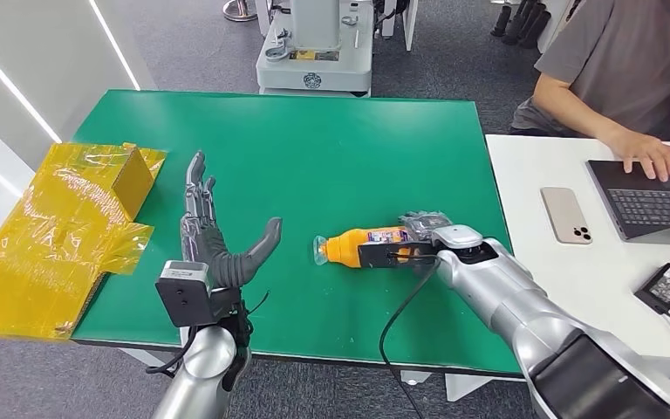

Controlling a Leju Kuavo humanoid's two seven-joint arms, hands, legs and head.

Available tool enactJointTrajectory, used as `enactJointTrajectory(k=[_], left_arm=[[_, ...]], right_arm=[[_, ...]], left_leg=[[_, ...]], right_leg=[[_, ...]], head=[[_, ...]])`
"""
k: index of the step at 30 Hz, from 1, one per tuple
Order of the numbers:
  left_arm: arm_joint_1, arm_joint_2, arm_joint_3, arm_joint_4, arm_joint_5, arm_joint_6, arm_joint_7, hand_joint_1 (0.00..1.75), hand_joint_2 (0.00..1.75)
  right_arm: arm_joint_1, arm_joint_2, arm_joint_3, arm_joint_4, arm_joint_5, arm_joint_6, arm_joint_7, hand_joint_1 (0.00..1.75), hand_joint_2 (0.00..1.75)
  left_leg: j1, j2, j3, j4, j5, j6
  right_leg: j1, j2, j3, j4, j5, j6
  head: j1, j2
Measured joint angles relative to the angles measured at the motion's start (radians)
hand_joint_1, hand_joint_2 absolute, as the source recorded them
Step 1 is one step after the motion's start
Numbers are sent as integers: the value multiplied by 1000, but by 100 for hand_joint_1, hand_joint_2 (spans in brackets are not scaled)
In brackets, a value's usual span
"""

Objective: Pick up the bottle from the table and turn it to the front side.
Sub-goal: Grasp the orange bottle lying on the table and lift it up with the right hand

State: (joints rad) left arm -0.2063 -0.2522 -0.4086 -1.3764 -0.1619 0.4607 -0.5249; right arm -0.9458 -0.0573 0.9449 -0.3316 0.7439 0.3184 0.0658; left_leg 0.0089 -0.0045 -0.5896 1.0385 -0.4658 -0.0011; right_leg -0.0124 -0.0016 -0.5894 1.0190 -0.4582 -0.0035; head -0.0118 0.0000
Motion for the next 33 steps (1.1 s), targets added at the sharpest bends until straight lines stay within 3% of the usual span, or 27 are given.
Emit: enactJointTrajectory(k=[13, 17, 22, 33], left_arm=[[1, 0, 0, 0, 15, 4, -1, 0, 175], [5, 1, 0, 0, 15, 5, -5, 0, 175], [13, 5, 0, 0, 14, 8, -18, 0, 175], [19, 9, 0, 0, 14, 10, -21, 0, 175]], right_arm=[[-5, -19, 0, 14, 30, 23, 38, 3, 175], [-5, -22, 0, 16, 31, -7, 26, 163, 175], [-3, -22, 0, 15, 33, -58, -5, 168, 175], [-2, -24, 0, 15, 43, -74, -38, 175, 175]], left_leg=[[0, 0, 0, 0, 0, 0], [0, 0, 0, 0, 0, 0], [0, 0, 0, 0, 0, 0], [0, 0, 0, 0, 0, 0]], right_leg=[[0, 0, 0, 0, 0, 0], [0, 0, 0, 0, 0, 0], [0, 0, 0, 0, 0, 0], [0, 0, 0, 0, 0, 0]], head=[[0, 0], [0, 0], [0, 0], [0, 0]])
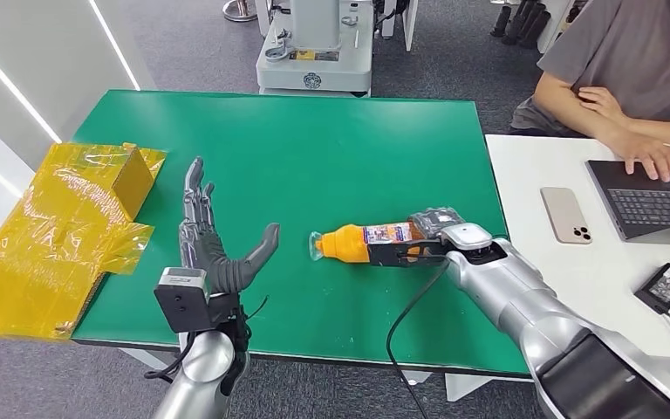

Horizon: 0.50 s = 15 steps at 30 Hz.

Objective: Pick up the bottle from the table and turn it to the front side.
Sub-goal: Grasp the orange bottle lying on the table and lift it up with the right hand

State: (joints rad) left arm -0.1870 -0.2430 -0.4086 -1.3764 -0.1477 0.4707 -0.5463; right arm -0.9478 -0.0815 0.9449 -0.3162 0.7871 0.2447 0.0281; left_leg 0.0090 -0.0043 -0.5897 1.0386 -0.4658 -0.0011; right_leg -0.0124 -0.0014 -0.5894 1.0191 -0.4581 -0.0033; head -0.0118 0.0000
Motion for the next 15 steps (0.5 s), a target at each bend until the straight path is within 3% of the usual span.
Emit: enactJointTrajectory(k=[10, 15], left_arm=[[10, 7, 0, -14, -2, 0, 0, 0, 175], [16, 8, 0, -31, -6, -4, 0, 0, 175]], right_arm=[[5, 0, 0, -1, -14, -15, -25, 175, 175], [37, 6, -12, -21, -24, -142, -44, 175, 175]], left_leg=[[0, 0, 0, 0, 0, 0], [0, 0, -1, 0, 0, 0]], right_leg=[[0, 0, 0, 0, 0, 0], [0, 0, 0, 0, 0, 0]], head=[[0, 0], [0, 0]])
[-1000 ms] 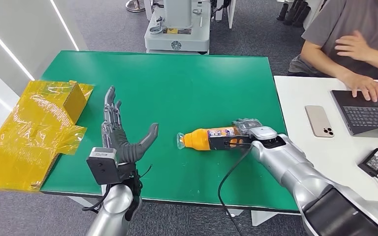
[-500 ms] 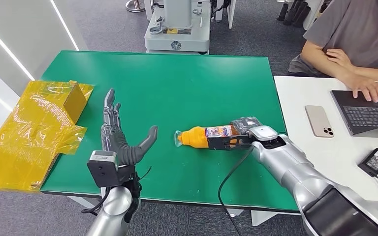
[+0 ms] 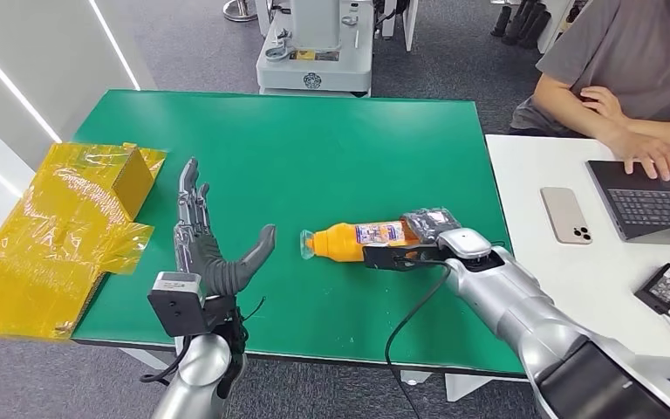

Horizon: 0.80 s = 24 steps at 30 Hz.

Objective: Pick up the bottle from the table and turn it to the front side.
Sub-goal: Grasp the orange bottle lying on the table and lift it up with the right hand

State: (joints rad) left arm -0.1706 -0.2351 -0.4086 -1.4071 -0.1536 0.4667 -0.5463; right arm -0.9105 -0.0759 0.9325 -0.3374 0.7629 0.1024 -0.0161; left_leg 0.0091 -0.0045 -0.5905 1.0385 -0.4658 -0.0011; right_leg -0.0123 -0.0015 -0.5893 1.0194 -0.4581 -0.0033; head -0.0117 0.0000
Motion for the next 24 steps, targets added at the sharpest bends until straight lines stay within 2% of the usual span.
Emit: enactJointTrajectory(k=[8, 13, 16, 19, 22, 24], left_arm=[[15, 0, 0, -21, -9, 6, 0, 0, 175], [14, 0, 0, -22, -6, 14, -1, 0, 175], [14, 0, 0, -22, 0, 22, -5, 0, 175], [11, 0, 0, -21, 12, 44, -17, 0, 175], [3, 0, 0, -21, 24, 73, -20, 0, 175], [-6, -1, 0, -18, 33, 85, -20, 0, 175]], right_arm=[[49, 56, -111, -69, -43, -312, 36, 175, 175], [94, 85, -198, -127, -77, -482, 7, 175, 175], [122, 98, -241, -154, -88, -547, -13, 175, 175], [156, 111, -290, -183, -118, -638, -75, 175, 175], [199, 132, -346, -223, -142, -742, -178, 175, 175], [235, 147, -387, -261, -128, -774, -247, 175, 175]], left_leg=[[0, 0, -1, 0, 0, 0], [0, 0, -1, 0, 0, 0], [0, 0, -1, 0, 0, 0], [0, 0, -1, 0, 0, 0], [0, 0, -1, 0, 0, 0], [0, 0, -1, 0, 0, 0]], right_leg=[[0, 0, -1, 0, 0, 0], [0, 0, -1, 0, 0, 0], [0, 0, -1, 0, 0, 0], [0, 0, -1, 0, 0, 0], [0, 0, -2, 0, 0, 0], [0, 0, -2, 0, 0, 0]], head=[[0, 0], [0, 0], [0, 0], [0, 0], [0, 0], [0, 0]])
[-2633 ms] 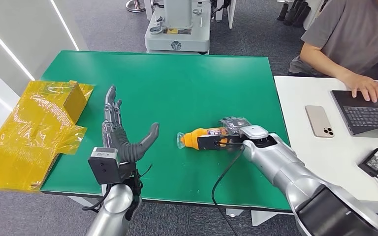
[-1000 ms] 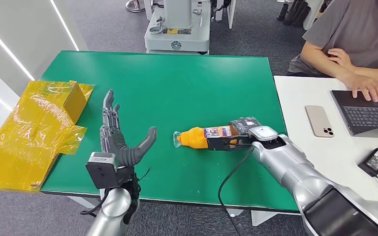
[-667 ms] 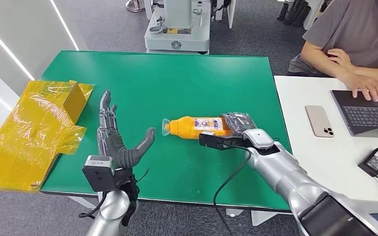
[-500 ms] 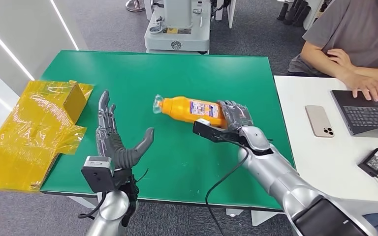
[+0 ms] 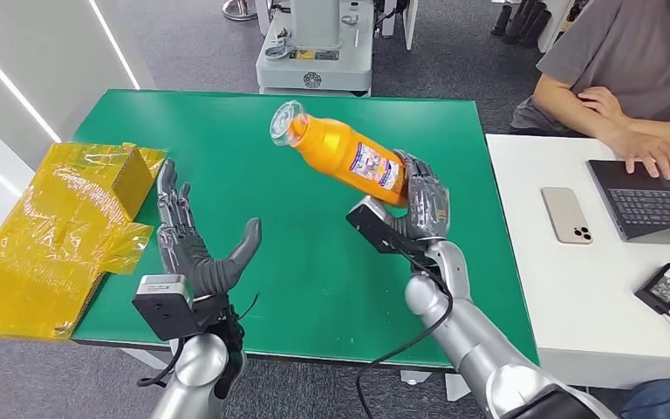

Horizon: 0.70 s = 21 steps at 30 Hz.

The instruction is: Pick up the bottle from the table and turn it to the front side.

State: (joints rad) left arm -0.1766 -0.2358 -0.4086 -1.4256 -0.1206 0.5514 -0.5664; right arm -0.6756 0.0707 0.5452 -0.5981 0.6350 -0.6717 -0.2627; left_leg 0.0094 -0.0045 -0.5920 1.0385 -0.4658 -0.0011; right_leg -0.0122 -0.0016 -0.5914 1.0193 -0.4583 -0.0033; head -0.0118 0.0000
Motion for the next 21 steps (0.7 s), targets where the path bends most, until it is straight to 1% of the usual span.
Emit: enactJointTrajectory(k=[7, 10, 14, 18, 21], left_arm=[[-55, 0, 0, 24, 29, 2, 18, 0, 175], [-85, -1, 0, 47, 42, -24, 39, 0, 175], [-114, -2, 0, 71, 51, -87, 56, 0, 175], [-137, -3, -6, 85, 51, -147, 74, 0, 175], [-153, -3, -14, 94, 52, -174, 79, 0, 175]], right_arm=[[118, 63, -187, -154, 93, -6, -214, 175, 175], [150, 87, -245, -195, 108, -5, -275, 175, 175], [182, 102, -275, -221, 109, -5, -294, 175, 175], [213, 103, -276, -237, 105, -5, -286, 175, 175], [228, 102, -271, -243, 103, -5, -275, 175, 175]], left_leg=[[0, 0, -1, 0, 0, 0], [0, 0, -1, 0, 0, 0], [0, 0, -1, 0, 0, 0], [0, 0, -1, 0, 0, 0], [0, 0, -1, 0, 0, 0]], right_leg=[[0, 0, -1, 0, 0, 0], [0, 0, -1, 0, 0, 0], [0, 0, -1, 0, 0, 0], [0, 0, -1, 0, 0, 0], [0, 1, -2, 0, 0, 0]], head=[[0, 0], [0, 0], [0, 0], [0, 0], [0, 0]])
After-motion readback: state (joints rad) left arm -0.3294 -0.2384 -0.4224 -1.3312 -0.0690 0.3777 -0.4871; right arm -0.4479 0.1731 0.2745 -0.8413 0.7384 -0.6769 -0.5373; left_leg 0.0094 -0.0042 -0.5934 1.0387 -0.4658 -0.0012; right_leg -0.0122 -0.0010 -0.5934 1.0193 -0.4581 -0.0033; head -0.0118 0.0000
